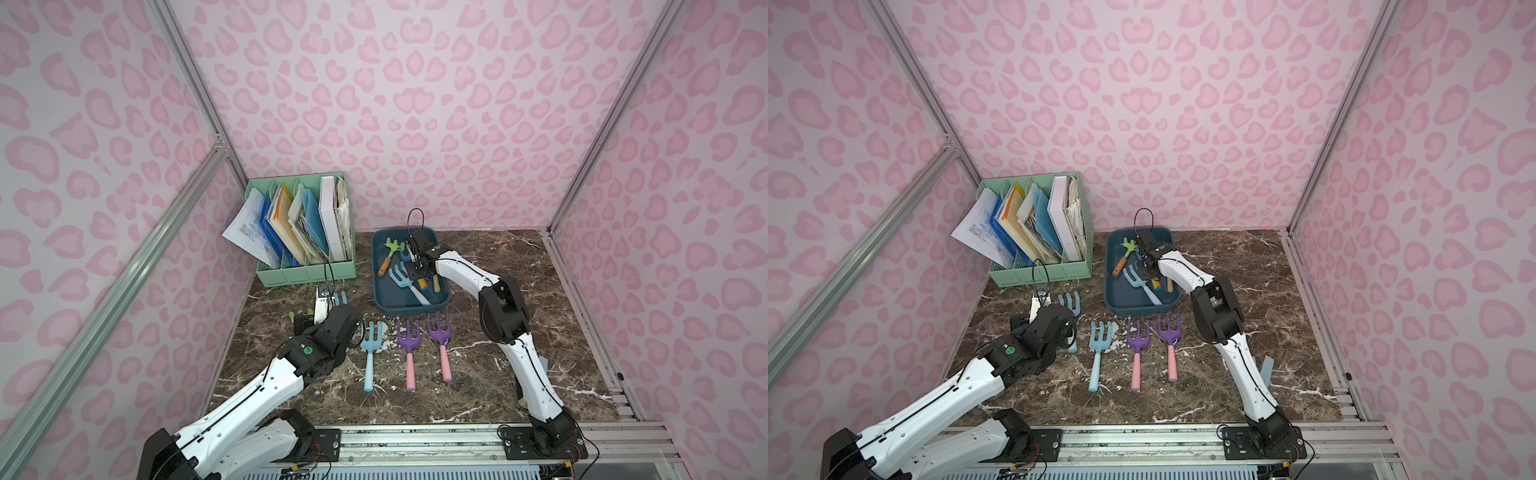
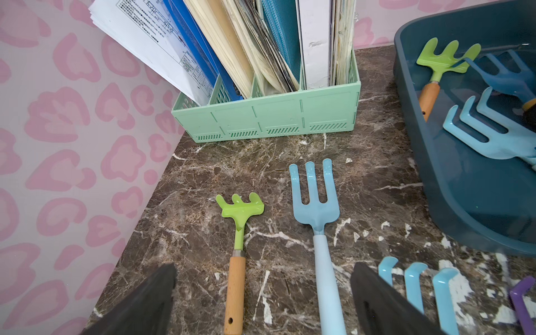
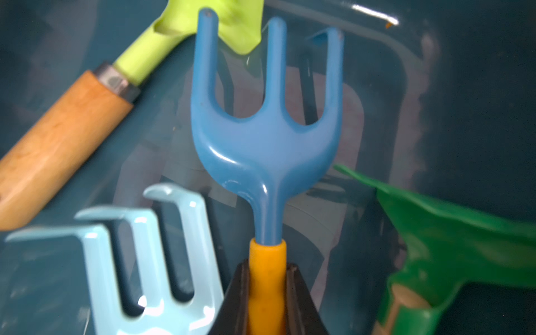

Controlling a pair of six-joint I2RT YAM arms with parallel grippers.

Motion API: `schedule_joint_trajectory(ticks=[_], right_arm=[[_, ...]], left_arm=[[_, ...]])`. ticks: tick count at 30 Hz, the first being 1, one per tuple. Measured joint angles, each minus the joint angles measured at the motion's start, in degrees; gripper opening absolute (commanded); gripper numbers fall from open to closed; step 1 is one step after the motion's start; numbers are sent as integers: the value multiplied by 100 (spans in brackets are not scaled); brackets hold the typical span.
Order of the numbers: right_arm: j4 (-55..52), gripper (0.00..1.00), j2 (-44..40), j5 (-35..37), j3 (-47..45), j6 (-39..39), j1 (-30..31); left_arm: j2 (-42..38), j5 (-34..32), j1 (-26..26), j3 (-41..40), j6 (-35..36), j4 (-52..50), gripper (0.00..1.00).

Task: Take the hand rake out of the storage box
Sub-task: Pick up the rake from the storage box, then place the rake at the center of the board.

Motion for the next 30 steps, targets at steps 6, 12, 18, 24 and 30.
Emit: schedule_joint_trajectory(ticks=[6,12,18,24,30], right_arm=[[-28,5,-590,66,-492,61,175],[9,0,-1388,339,-1027,238,374],[562,0,-3359,468,-2949,507,326],[1167,0,-4483,420,-4266,699,26],[1342,0,-4325,260,-4352,721,20]], left_arm=[[-7,-68,0,0,-66,-11,98],[-39,-90,0,9,-109,-24,98],[-138,-90,0,2,-129,-28,98],[-125,-90,0,2,-133,-31,98],[-142,-85,0,0,-153,-35,98]])
